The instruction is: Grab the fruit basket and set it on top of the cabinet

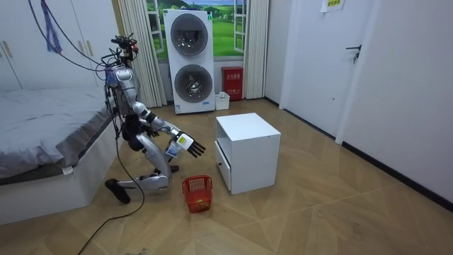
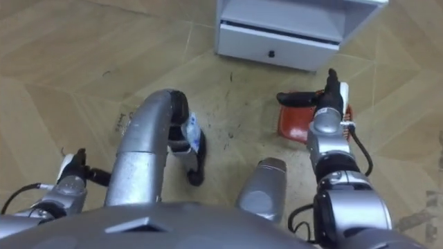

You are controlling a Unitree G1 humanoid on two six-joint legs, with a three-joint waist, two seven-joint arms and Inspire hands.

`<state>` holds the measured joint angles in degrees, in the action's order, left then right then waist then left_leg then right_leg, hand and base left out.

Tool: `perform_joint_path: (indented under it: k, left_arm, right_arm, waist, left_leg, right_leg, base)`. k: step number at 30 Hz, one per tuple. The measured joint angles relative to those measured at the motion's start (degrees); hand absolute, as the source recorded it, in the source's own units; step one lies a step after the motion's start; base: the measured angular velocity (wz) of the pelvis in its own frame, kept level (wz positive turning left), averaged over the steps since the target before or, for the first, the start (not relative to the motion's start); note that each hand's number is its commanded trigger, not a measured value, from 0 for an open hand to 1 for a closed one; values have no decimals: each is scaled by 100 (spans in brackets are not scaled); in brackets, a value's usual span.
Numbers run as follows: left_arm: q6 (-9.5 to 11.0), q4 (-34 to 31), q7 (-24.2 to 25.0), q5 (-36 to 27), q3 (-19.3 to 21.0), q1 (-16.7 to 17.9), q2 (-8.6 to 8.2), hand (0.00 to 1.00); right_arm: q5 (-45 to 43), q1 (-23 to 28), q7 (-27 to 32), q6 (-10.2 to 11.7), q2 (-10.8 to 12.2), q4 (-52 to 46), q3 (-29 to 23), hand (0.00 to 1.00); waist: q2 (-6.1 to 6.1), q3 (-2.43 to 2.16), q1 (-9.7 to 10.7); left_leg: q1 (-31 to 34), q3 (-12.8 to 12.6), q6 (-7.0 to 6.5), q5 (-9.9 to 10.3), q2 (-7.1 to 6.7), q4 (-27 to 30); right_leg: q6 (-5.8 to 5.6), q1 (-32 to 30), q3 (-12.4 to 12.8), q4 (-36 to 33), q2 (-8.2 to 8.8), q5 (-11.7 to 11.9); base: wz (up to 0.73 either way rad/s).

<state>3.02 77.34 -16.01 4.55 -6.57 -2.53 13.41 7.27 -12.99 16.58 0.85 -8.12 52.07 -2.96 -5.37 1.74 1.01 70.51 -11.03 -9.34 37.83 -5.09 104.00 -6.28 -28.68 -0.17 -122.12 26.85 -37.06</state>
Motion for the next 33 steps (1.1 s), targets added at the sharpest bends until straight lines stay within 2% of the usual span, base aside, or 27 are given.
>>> perform_joint_path:
  k: [1,2,3,4,6,8,12,16,18,19,20,21,22,23,26,28,33]
  left_arm:
    - [41,34,-102,-119,-170,15,27,0]
    - [59,33,-123,-149,-230,36,31,0]
    - [66,25,-125,-149,-286,82,18,0]
    - [67,26,-122,-147,-286,158,10,0]
    - [67,38,-111,-146,-282,315,26,0]
    - [66,91,-99,-147,-294,435,82,0]
    - [78,98,-72,-121,-522,439,47,0]
    - [111,94,-64,-160,-721,472,54,0]
    - [110,82,-32,-157,-782,498,46,0]
    - [109,77,31,-157,-786,536,50,0]
    - [94,72,94,-163,-795,533,-28,0]
    - [102,69,139,-163,-801,551,-86,0]
    - [116,78,230,-164,-829,575,-114,0]
    - [121,83,319,-163,-847,535,-104,0]
    - [193,83,415,-158,-851,447,-104,0]
    - [223,86,469,-155,-852,458,-104,0]
    - [236,78,552,-162,-1004,461,-104,0]
  right_arm:
    - [3,131,47,-2,17,-178,-72,0]
    - [1,134,87,-1,12,-211,-78,0]
    - [1,118,142,11,-11,-266,-78,0]
    - [-7,143,160,35,-1,-318,-76,0]
    - [-42,215,160,39,27,-356,-67,0]
    - [-69,289,198,39,91,-357,-67,0]
    - [-128,315,283,39,86,-355,-63,0]
    - [-396,310,285,39,82,-357,-45,0]
    - [-465,302,285,43,67,-357,-45,0]
    - [-478,284,285,62,54,-357,-39,0]
    - [-477,208,270,80,-51,-332,17,0]
    - [-478,155,266,79,-107,-332,58,0]
    - [-482,111,272,82,-112,-355,162,0]
    - [-486,118,279,95,-116,-361,182,0]
    - [-492,93,267,101,-166,-358,187,0]
    - [-498,64,264,112,-168,-359,226,0]
    - [-435,78,198,113,-229,-359,239,0]
  waist:
    - [-80,-3,133]
    - [-129,-26,189]
    - [-141,-33,258]
    - [-138,-28,342]
    - [-172,-39,332]
    - [-258,-68,363]
    - [-322,-32,464]
    - [-347,-22,537]
    - [-359,-24,545]
    - [-365,-28,543]
    - [-227,30,505]
    - [-199,63,481]
    - [-210,59,510]
    - [-254,53,549]
    - [-263,29,526]
    - [-288,21,507]
    - [-235,17,492]
  left_leg:
    - [30,-146,-54,28,78,44]
    - [35,-194,-59,30,155,61]
    - [21,-262,-62,31,311,100]
    - [-31,-271,-44,20,364,128]
    - [-130,-256,-24,7,328,152]
    - [-151,-244,-22,7,325,164]
    - [-121,-241,44,-26,353,180]
    - [-100,-245,331,-19,353,196]
    - [-56,-230,447,-33,359,278]
    - [29,-184,503,-60,352,431]
    - [166,21,551,-84,398,634]
    - [243,110,644,-129,397,674]
    - [315,187,834,-229,304,621]
    - [317,225,887,-256,226,525]
    - [308,322,920,-271,245,453]
    - [309,393,1017,-320,227,454]
    - [302,431,1039,-321,229,393]
  right_leg:
    - [-39,108,-22,-108,77,108]
    - [-45,165,-21,-111,61,162]
    - [-44,202,5,-106,31,124]
    - [-43,250,-1,-137,28,125]
    - [-37,272,43,-196,37,121]
    - [23,277,22,-273,90,82]
    - [63,270,48,-365,38,-1]
    - [132,221,208,-562,-23,-105]
    - [213,222,292,-712,-87,-184]
    - [276,249,365,-880,-176,-268]
    - [305,231,404,-1029,-379,-293]
    - [315,162,453,-1058,-501,-307]
    - [302,85,518,-1093,-510,-316]
    - [291,48,514,-1095,-497,-322]
    - [276,-19,475,-1126,-601,-329]
    - [267,-23,479,-1146,-642,-333]
    - [262,-43,454,-1194,-695,-338]
  base:
    - [62]
    - [52]
    - [18]
    - [-4]
    - [-24]
    - [-10]
    - [7]
    - [0]
    - [-3]
    - [-25]
    - [-38]
    - [-41]
    - [-16]
    - [0]
    - [5]
    - [-9]
    - [0]
